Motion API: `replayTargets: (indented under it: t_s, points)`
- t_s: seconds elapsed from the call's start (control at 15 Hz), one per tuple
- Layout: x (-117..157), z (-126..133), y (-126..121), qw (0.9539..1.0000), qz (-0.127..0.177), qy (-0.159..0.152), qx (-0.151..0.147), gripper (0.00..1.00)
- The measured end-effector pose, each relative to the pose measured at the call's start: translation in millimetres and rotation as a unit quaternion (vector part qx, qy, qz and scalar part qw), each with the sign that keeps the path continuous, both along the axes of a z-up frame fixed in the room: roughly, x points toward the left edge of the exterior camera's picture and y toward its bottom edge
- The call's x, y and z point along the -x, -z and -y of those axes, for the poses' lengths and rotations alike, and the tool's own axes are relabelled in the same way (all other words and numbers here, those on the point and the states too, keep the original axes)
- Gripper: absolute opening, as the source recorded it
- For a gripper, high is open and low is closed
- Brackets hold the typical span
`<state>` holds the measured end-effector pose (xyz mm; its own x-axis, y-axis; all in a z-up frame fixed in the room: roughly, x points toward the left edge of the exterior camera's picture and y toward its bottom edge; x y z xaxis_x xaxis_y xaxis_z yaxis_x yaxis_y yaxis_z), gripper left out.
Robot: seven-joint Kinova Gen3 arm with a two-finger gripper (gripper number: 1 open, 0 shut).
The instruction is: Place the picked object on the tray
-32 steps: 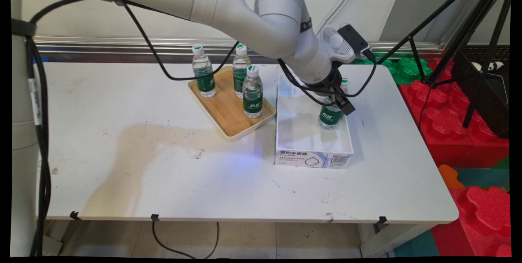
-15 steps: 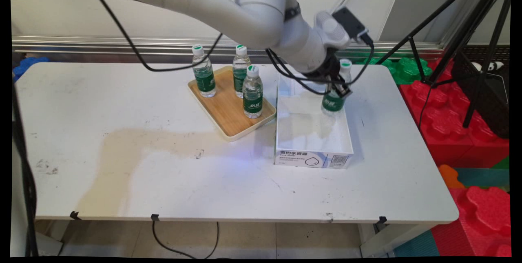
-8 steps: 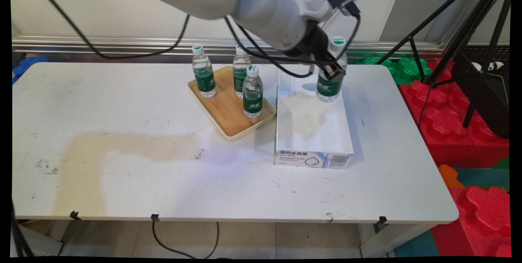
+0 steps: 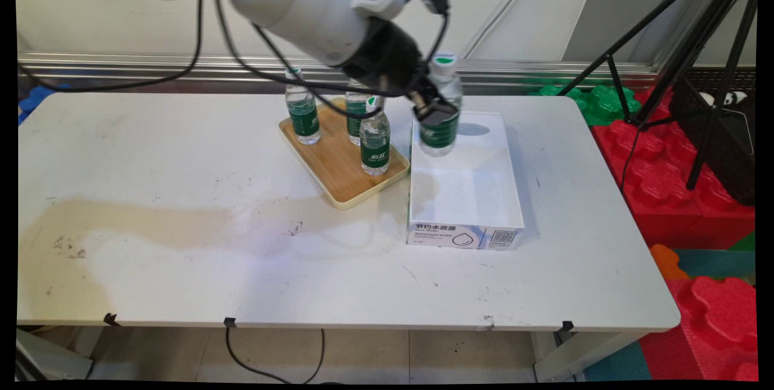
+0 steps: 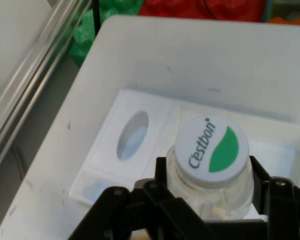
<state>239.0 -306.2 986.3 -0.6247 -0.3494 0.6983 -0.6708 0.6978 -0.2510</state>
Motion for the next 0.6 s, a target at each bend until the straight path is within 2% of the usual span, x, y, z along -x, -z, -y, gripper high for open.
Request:
replayTargets:
  t_s: [0.4, 0.6]
  points:
    - [-45.9, -44.5, -2.6, 0.9990, 0.012, -0.031, -0.029, 0.00]
    - [-64.9, -57.0, 1.5, 0.9975, 0.020, -0.053, -0.043, 0.00]
